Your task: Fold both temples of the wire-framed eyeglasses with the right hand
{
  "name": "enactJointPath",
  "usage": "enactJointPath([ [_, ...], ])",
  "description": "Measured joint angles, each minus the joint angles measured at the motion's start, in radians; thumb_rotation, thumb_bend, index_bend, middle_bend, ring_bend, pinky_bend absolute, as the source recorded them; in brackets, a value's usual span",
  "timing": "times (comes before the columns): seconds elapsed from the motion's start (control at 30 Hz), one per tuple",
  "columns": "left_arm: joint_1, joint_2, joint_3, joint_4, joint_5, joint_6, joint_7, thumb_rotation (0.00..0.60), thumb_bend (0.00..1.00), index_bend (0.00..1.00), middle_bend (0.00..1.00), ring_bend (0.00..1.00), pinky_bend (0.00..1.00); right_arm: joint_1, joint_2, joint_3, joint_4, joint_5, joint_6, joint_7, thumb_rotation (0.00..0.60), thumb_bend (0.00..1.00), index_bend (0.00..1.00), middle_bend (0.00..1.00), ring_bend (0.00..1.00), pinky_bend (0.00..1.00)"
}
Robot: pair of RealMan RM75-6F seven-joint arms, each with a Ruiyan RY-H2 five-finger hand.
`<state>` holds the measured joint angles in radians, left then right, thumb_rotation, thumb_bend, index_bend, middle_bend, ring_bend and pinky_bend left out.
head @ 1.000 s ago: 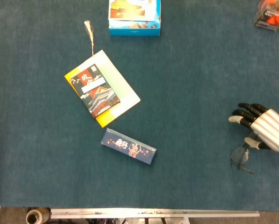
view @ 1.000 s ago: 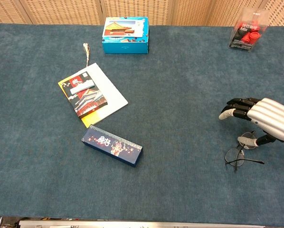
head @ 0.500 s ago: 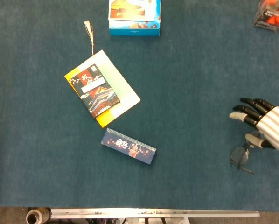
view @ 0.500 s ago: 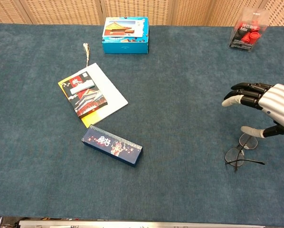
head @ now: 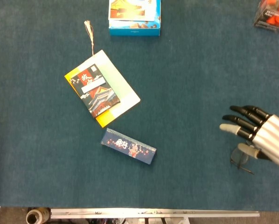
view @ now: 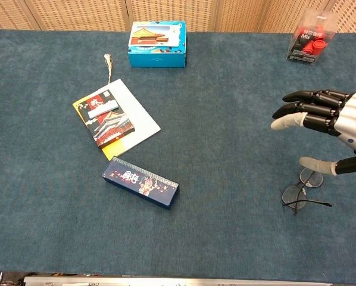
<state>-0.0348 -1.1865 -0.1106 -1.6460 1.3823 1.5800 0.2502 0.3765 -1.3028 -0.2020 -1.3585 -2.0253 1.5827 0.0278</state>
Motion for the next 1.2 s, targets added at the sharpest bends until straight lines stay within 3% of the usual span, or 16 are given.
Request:
enactJointPath([
  [0.73, 0.000, -0.001, -0.004, 0.002, -0.008, 0.000, -0.002, 0.600, 0.49, 0.57, 0.51, 0.43, 0.52, 0.021, -0.015, -0.050, -0.063, -0.092, -0.073, 0.024, 0.600, 0.22, 0.29, 0.27, 0.15, 0.27],
  [1.2, 0.000, -0.002, -0.005, 0.003, -0.010, 0.001, 0.000, 0.600, 0.49, 0.57, 0.51, 0.43, 0.52, 0.025, 0.024, -0.079, -0.113, -0.103, -0.138, -0.014, 0.600, 0.24, 0.29, 0.27, 0.15, 0.27],
])
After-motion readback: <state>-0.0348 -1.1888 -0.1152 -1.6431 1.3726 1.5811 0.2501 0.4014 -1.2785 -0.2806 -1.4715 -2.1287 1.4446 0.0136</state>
